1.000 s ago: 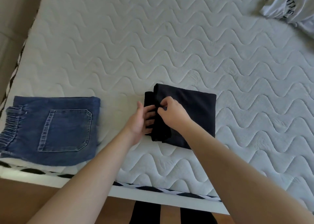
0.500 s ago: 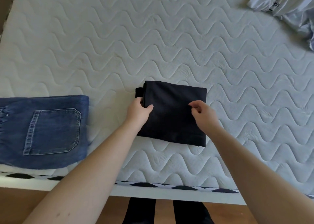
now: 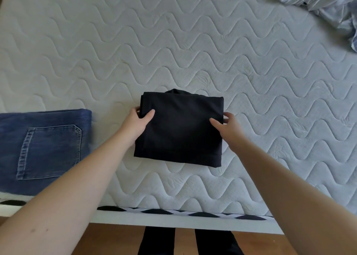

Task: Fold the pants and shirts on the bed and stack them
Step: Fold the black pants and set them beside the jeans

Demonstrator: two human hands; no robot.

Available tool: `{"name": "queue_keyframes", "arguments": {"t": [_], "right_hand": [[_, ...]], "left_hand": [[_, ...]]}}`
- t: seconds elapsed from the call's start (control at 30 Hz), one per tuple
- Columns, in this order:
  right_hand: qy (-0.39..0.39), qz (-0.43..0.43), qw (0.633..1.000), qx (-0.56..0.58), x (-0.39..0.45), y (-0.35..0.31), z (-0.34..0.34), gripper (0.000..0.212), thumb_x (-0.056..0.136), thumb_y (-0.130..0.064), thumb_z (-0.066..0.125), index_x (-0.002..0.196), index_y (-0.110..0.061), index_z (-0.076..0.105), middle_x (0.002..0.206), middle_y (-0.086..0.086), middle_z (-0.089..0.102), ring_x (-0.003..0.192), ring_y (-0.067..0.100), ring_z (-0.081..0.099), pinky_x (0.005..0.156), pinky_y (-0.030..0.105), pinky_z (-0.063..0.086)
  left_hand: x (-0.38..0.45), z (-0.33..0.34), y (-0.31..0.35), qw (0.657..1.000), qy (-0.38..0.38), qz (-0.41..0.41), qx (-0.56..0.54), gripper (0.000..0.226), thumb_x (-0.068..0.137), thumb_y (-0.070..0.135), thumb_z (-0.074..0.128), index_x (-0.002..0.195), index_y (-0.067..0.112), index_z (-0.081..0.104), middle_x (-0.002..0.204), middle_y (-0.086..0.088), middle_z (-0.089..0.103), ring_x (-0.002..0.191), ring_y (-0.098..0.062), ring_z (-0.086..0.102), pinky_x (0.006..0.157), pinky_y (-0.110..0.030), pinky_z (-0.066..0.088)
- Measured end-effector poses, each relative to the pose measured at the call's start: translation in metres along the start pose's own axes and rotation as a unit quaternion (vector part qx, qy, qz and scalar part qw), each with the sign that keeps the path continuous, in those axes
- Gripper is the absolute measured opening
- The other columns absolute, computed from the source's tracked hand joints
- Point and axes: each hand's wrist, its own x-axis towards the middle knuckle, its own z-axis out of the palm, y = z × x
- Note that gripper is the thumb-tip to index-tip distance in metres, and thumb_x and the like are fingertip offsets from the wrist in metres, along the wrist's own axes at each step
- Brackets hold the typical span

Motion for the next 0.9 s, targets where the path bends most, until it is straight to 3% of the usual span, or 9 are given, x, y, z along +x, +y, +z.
{"name": "queue_keyframes", "arguments": {"t": [0.1,0.27,0.37,0.47,0.53,0.6,0.7,0.8,0.9], "right_hand": [[-0.024,0.015,0.999,0.036,0.011,-0.002,-0.004,0.063,0.087,-0.039,0.072,0.141,-0.022,0.044,0.129,0.001,0.061,0.114,0.022,0.061,0.098,0.04,0.051],[-0.079,0.025,0.993,0.083,0.015,-0.006,-0.014,0.041,0.088,-0.022,0.072,0.127,-0.018,0.06,0.116,0.002,0.069,0.106,0.02,0.065,0.097,0.038,0.052],[-0.089,-0.015,0.988,0.128,0.009,-0.012,-0.024,0.03,0.087,-0.014,0.071,0.114,-0.023,0.065,0.108,-0.003,0.073,0.102,0.018,0.068,0.087,0.033,0.054],[-0.083,-0.076,0.981,0.155,0.0,-0.027,-0.041,0.028,0.084,-0.008,0.07,0.107,-0.024,0.068,0.101,-0.005,0.075,0.099,0.017,0.07,0.077,0.026,0.054],[-0.067,-0.126,0.977,0.16,-0.005,-0.042,-0.054,0.029,0.082,-0.006,0.07,0.103,-0.026,0.071,0.101,-0.002,0.075,0.1,0.019,0.07,0.081,0.028,0.054],[-0.038,-0.179,0.971,0.156,-0.011,-0.059,-0.066,0.03,0.081,-0.005,0.072,0.099,-0.029,0.074,0.102,-0.001,0.075,0.102,0.019,0.069,0.089,0.032,0.053],[0.016,-0.247,0.958,0.144,-0.019,-0.075,-0.08,0.035,0.081,-0.003,0.074,0.094,-0.035,0.075,0.099,-0.006,0.075,0.096,0.011,0.069,0.086,0.026,0.055],[0.076,-0.27,0.951,0.127,-0.022,-0.071,-0.082,0.044,0.081,0.006,0.068,0.085,-0.038,0.073,0.099,-0.011,0.073,0.082,-0.004,0.066,0.071,0.016,0.054],[0.1,-0.253,0.956,0.107,-0.024,-0.043,-0.07,0.055,0.082,0.021,0.056,0.081,-0.031,0.07,0.121,-0.003,0.062,0.086,-0.014,0.062,0.071,0.008,0.049]], "left_hand": [[0.01,-0.001,0.008,0.99,-0.076,-0.076,-0.091,0.038,0.083,0.035,0.076,0.112,0.022,0.054,0.104,0.005,0.065,0.088,-0.014,0.066,0.062,-0.028,0.053],[0.016,-0.006,0.017,0.977,-0.167,-0.112,-0.068,0.021,0.083,0.02,0.073,0.104,0.019,0.069,0.099,0.0,0.076,0.091,-0.017,0.071,0.067,-0.027,0.053],[0.013,-0.009,0.024,0.979,-0.163,-0.062,-0.105,0.024,0.084,0.011,0.067,0.106,0.021,0.068,0.098,0.002,0.076,0.09,-0.016,0.072,0.065,-0.025,0.054],[0.011,-0.018,0.042,0.979,-0.159,0.01,-0.125,0.035,0.083,0.002,0.067,0.115,0.016,0.066,0.105,0.0,0.074,0.101,-0.02,0.07,0.079,-0.031,0.056],[0.009,-0.026,0.061,0.982,-0.138,0.079,-0.098,0.044,0.08,0.001,0.073,0.12,0.017,0.064,0.109,0.001,0.073,0.105,-0.018,0.068,0.088,-0.032,0.053],[0.005,-0.03,0.083,0.978,-0.112,0.164,-0.066,0.047,0.076,0.004,0.079,0.114,0.028,0.064,0.105,0.01,0.072,0.1,-0.008,0.067,0.082,-0.023,0.054],[-0.002,-0.036,0.109,0.956,-0.083,0.279,-0.041,0.048,0.071,0.004,0.082,0.108,0.027,0.062,0.105,0.006,0.067,0.096,-0.002,0.064,0.075,-0.014,0.051],[-0.007,-0.041,0.112,0.891,-0.083,0.438,0.09,0.054,0.066,0.019,0.074,0.117,0.013,0.057,0.131,-0.014,0.048,0.124,-0.015,0.05,0.105,-0.024,0.039],[-0.004,-0.034,0.09,0.887,-0.098,0.425,0.151,0.048,0.064,0.02,0.073,0.111,0.016,0.062,0.14,-0.005,0.031,0.13,0.002,0.037,0.107,-0.009,0.026]]}}
